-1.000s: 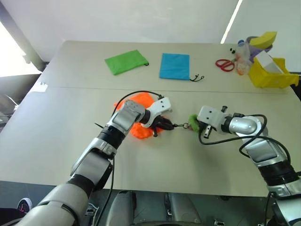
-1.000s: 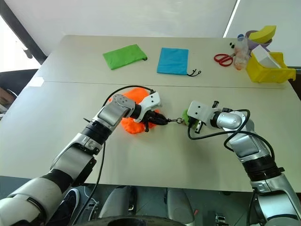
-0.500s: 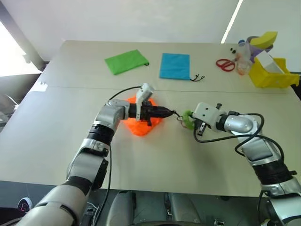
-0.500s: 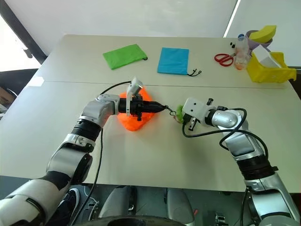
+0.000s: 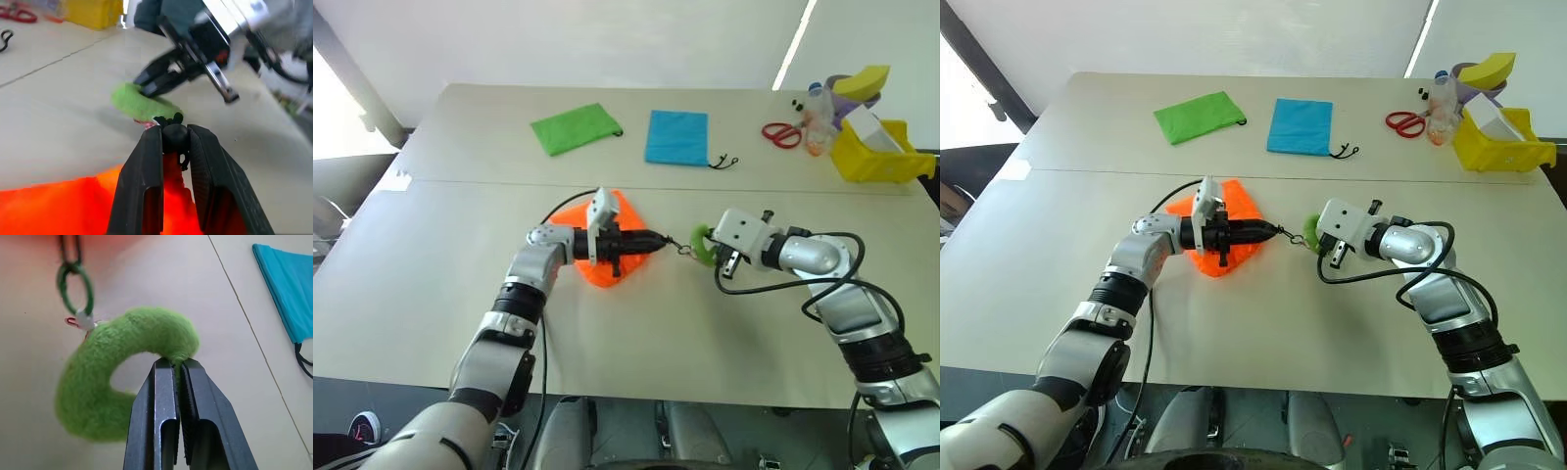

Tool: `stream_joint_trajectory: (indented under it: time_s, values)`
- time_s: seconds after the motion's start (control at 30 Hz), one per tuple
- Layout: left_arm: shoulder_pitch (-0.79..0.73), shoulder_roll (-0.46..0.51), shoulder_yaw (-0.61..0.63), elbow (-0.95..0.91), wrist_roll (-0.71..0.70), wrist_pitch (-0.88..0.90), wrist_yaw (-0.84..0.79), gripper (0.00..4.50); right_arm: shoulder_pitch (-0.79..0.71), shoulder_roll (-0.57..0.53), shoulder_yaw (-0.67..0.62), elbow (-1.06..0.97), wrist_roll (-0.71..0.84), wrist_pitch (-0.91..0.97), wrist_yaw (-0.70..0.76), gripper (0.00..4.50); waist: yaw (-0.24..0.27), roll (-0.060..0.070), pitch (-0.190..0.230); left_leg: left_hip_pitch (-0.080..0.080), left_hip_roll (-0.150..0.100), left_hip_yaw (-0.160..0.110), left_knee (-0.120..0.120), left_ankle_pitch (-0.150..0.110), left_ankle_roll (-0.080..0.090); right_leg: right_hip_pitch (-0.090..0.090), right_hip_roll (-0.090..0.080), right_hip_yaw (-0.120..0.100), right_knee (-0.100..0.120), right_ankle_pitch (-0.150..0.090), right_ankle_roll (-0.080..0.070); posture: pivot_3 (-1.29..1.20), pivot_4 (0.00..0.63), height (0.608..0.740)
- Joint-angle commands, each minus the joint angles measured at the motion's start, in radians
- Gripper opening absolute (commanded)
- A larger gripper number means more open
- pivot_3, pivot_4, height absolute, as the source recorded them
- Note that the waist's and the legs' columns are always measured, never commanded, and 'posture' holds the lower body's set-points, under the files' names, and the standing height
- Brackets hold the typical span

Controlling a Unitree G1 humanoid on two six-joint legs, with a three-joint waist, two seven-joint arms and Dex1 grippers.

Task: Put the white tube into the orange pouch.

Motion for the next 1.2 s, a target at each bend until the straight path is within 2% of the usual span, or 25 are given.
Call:
stream_joint_trajectory:
  time_s: [0.03, 0.17, 0.57, 0.9, 1.2]
  values:
    - [-0.004, 0.004, -0.008, -0.053, 0.018, -0.142, -0.005, 0.41, -0.008, -0.017, -0.035, -0.017, -0.002, -0.023, -0.012, 0.0, 0.001, 0.0, 0.0, 0.0, 0.0, 0.0, 0.0, 0.0, 0.0, 0.0, 0.0, 0.0, 0.0, 0.0, 0.0, 0.0, 0.15, 0.74]
    - [0.015, 0.057, -0.073, -0.048, 0.093, -0.228, -0.025, 0.41, -0.015, -0.021, -0.036, -0.005, -0.002, -0.027, -0.014, 0.0, -0.004, 0.0, 0.0, 0.0, 0.0, 0.0, 0.0, 0.0, 0.0, 0.0, 0.0, 0.0, 0.0, 0.0, 0.0, 0.0, 0.15, 0.74]
    - [0.012, 0.194, -0.187, -0.231, 0.147, 0.047, -0.085, 0.41, -0.021, -0.08, -0.023, 0.101, -0.076, -0.1, -0.037, 0.0, -0.003, 0.0, 0.0, 0.0, 0.0, 0.0, 0.0, 0.0, 0.0, 0.0, 0.001, 0.0, 0.0, 0.0, 0.0, 0.0, 0.15, 0.74]
    - [-0.007, 0.248, -0.144, -0.267, 0.056, 0.259, -0.123, 0.41, -0.019, -0.086, -0.032, 0.108, -0.088, -0.111, -0.029, 0.0, -0.003, 0.0, 0.0, 0.0, 0.0, 0.0, 0.0, 0.0, 0.0, 0.0, 0.0, 0.0, 0.0, 0.0, 0.0, 0.0, 0.15, 0.74]
    - [-0.023, 0.268, -0.128, -0.243, 0.019, 0.295, -0.14, 0.41, -0.018, -0.076, -0.029, 0.093, -0.08, -0.102, -0.025, 0.0, -0.004, 0.0, 0.0, 0.0, 0.0, 0.0, 0.0, 0.0, 0.0, 0.0, 0.0, 0.0, 0.0, 0.0, 0.0, 0.0, 0.15, 0.74]
